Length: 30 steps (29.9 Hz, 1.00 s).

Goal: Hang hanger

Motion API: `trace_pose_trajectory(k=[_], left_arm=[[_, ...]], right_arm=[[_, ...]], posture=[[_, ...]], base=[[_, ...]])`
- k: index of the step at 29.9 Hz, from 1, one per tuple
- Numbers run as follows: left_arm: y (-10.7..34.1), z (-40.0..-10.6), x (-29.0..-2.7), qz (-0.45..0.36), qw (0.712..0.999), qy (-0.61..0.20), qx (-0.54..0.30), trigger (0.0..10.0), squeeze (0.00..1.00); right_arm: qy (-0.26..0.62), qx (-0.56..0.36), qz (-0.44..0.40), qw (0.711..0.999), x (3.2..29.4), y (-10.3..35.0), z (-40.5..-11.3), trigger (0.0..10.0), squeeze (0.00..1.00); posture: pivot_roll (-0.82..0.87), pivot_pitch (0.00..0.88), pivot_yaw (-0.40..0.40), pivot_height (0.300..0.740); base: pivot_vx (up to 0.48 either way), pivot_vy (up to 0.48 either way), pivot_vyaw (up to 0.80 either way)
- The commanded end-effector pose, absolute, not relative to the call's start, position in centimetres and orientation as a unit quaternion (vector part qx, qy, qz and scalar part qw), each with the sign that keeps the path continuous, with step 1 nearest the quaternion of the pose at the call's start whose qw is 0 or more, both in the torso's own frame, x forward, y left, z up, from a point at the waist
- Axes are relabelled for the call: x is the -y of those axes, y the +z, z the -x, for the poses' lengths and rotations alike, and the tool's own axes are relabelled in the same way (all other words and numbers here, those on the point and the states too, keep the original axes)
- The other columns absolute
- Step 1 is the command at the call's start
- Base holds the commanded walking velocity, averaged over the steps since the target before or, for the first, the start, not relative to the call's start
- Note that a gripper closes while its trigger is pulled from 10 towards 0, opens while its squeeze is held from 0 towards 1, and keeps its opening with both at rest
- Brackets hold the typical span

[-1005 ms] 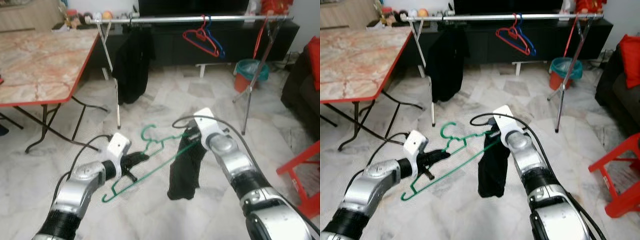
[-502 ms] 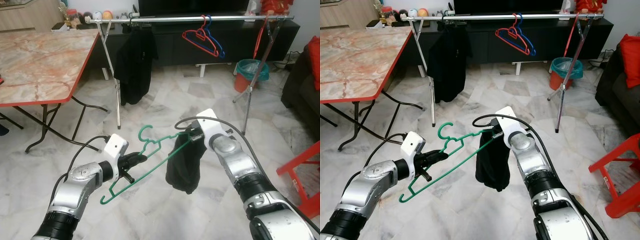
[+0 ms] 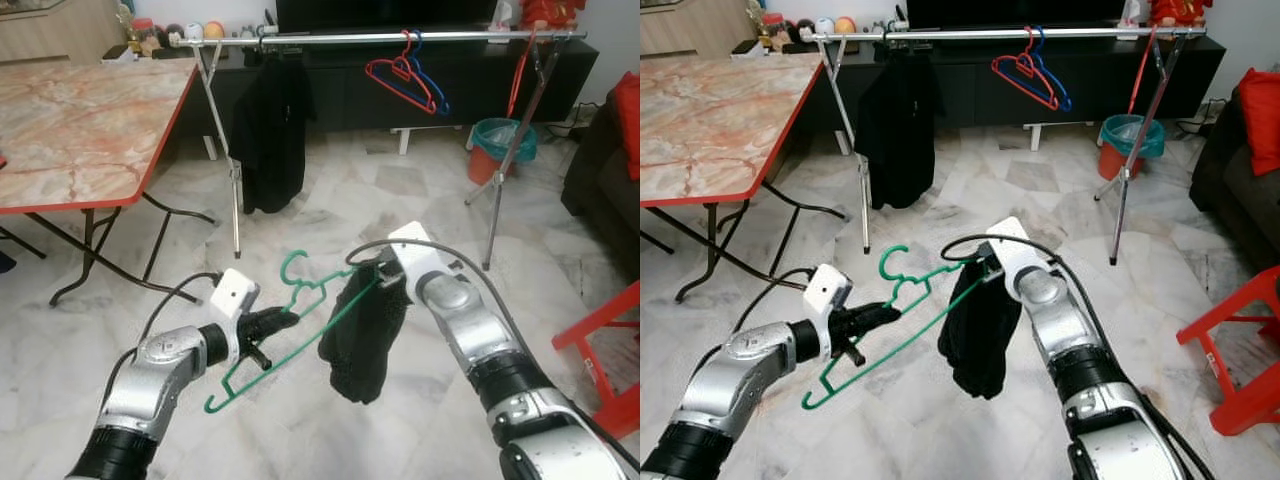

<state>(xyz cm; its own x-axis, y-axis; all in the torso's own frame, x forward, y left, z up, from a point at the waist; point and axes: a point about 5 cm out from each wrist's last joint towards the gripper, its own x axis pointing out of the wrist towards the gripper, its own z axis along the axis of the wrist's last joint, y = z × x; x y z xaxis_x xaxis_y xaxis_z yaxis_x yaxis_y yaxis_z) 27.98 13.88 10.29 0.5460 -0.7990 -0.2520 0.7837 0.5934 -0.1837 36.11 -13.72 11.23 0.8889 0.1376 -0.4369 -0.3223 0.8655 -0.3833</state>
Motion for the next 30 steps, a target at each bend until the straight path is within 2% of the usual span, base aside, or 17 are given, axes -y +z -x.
trace_pose_trajectory(k=[1, 5, 8, 12, 22, 26, 30], left_arm=[[10.8, -27.6, -13.5, 0.032, 0.868, -0.473, -0.151, 10.0, 0.00], [10.8, -28.0, -13.6, 0.019, 0.878, -0.455, -0.148, 10.0, 0.00], [10.6, -29.4, -14.7, -0.007, 0.910, -0.386, -0.149, 10.0, 0.00], [10.8, -30.4, -16.0, -0.015, 0.931, -0.332, -0.150, 10.0, 0.00], [10.3, -31.3, -17.3, -0.026, 0.950, -0.263, -0.166, 10.0, 0.00], [10.4, -30.9, -17.3, -0.032, 0.942, -0.288, -0.171, 10.0, 0.00], [10.4, -31.1, -17.5, -0.036, 0.947, -0.270, -0.169, 10.0, 0.00]], right_arm=[[0.141, -0.182, 0.225, 0.947, 12.6, 12.4, -36.1, 10.0, 0.00], [0.145, -0.179, 0.216, 0.949, 12.0, 12.9, -35.8, 10.0, 0.00], [0.144, -0.179, 0.219, 0.948, 11.7, 13.1, -35.5, 10.0, 0.00], [0.134, -0.181, 0.209, 0.952, 11.6, 13.2, -35.0, 10.0, 0.00], [0.103, -0.197, 0.217, 0.951, 12.8, 12.6, -34.7, 10.0, 0.00], [0.077, -0.198, 0.226, 0.951, 13.5, 12.6, -34.9, 10.0, 0.00], [0.086, -0.204, 0.243, 0.945, 13.3, 12.4, -34.7, 10.0, 0.00]], posture=[[-0.06, 0.000, 0.033, 0.740], [-0.06, 0.000, 0.033, 0.740], [-0.07, 0.000, 0.034, 0.740], [-0.06, 0.000, 0.034, 0.740], [-0.06, 0.000, 0.031, 0.740], [-0.06, 0.000, 0.032, 0.740], [-0.06, 0.001, 0.033, 0.740]], base=[[0.000, 0.000, 0.00], [0.000, 0.000, 0.00], [0.000, 0.000, 0.00], [0.000, 0.000, 0.00], [0.000, 0.000, 0.00], [0.000, 0.000, 0.00], [0.000, 0.000, 0.00]])
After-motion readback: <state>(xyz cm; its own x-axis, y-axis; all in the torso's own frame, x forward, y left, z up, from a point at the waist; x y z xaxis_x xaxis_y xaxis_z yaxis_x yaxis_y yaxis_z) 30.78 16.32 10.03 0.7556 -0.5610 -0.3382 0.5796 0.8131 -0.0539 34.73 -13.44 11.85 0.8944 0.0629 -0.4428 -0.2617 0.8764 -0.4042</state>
